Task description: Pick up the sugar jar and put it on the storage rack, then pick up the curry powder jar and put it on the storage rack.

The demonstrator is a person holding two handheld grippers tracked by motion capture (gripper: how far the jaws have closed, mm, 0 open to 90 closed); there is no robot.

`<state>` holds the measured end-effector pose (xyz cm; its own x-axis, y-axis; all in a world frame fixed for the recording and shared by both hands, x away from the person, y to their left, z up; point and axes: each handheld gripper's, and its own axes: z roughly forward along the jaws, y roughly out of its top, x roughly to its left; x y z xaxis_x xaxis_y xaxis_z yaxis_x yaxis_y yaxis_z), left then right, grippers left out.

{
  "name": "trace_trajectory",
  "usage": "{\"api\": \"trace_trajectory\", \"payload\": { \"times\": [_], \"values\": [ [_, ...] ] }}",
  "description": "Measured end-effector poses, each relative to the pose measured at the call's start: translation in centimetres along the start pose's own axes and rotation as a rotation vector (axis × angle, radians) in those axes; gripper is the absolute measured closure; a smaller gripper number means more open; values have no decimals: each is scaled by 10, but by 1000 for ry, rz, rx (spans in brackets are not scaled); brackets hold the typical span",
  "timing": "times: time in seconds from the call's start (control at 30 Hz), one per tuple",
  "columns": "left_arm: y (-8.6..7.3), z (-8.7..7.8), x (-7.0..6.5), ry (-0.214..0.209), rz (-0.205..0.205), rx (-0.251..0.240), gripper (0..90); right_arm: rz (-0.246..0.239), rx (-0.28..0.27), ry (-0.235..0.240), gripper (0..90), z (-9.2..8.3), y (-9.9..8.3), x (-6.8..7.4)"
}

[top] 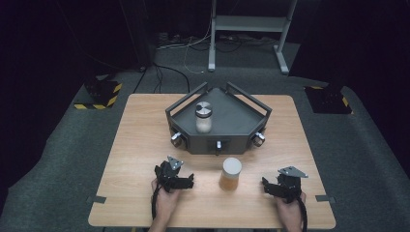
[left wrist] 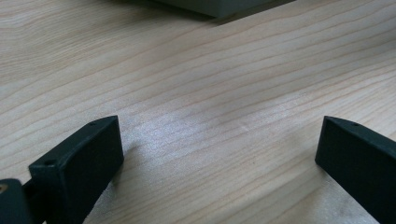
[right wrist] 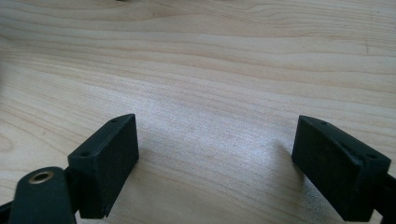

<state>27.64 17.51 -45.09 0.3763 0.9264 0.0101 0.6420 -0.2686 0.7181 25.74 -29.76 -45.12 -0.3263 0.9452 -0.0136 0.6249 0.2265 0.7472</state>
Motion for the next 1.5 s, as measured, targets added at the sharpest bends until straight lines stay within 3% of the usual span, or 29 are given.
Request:
{"api": "trace_trajectory", "payload": {
  "times": [1.27,1.5],
  "values": [
    [-1,-1,-1,5,-5,-4,20,-10,12,11,95,1,3,-2],
    [-1,-1,-1,4,-5,-4,20,-24,41,20,91,2,12,-2]
  ]
}}
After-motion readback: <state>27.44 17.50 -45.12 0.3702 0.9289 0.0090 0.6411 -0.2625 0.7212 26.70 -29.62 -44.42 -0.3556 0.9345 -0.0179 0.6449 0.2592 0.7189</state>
